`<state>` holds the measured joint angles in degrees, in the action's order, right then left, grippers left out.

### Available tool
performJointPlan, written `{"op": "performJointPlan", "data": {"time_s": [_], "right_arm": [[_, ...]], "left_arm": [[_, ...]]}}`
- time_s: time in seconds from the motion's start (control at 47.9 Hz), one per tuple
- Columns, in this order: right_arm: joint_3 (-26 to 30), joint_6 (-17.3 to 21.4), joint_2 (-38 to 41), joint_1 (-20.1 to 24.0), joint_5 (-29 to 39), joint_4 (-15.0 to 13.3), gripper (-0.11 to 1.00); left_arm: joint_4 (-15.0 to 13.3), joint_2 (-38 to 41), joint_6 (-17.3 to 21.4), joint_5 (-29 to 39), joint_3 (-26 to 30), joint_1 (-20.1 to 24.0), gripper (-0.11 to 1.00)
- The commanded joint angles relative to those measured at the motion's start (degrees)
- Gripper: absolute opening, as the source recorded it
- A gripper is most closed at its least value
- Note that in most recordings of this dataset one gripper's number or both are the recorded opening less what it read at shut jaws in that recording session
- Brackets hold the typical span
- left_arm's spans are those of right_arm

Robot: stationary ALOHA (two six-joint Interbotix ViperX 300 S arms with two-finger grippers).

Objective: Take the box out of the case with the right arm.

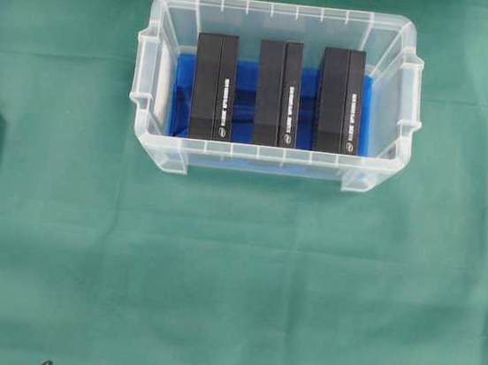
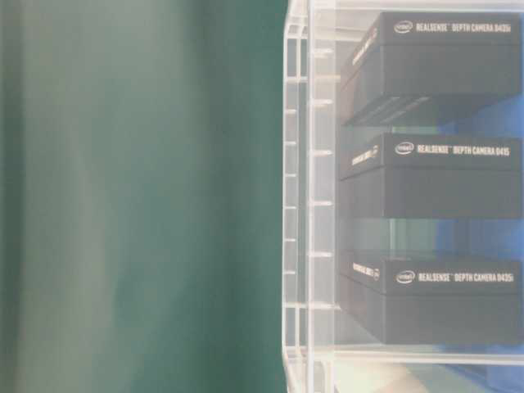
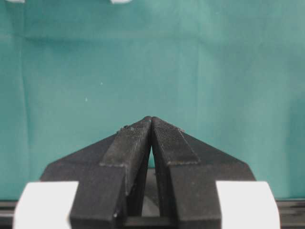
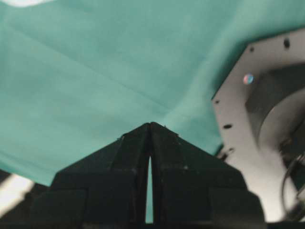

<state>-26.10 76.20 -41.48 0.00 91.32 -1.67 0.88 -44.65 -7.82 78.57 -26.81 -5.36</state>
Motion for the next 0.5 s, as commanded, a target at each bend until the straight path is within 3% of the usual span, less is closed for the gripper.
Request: {"op": "performJointPlan", "data": {"time_s": [0.0,0.188,0.292,0.48], "right_arm": [[1.4,1.6,0.2,-0.2,0.0,-0.2,0.01],[1.4,1.4,1.1,-0.7,-1.3,-1.2,0.01],[1.4,0.4,2.3,-3.7,-2.9,-2.3,0.0],[1.7,-8.4,4.5,-13.5,-4.7,-2.5,0.01]], "left_arm": [[0.1,0.2,0.0,-0.4,1.4,-0.2,0.02],[0.1,0.2,0.0,-0.4,1.5,-0.2,0.02],[0.1,0.2,0.0,-0.4,1.4,-0.1,0.02],[0.1,0.2,0.0,-0.3,1.5,-0.2,0.02]]}}
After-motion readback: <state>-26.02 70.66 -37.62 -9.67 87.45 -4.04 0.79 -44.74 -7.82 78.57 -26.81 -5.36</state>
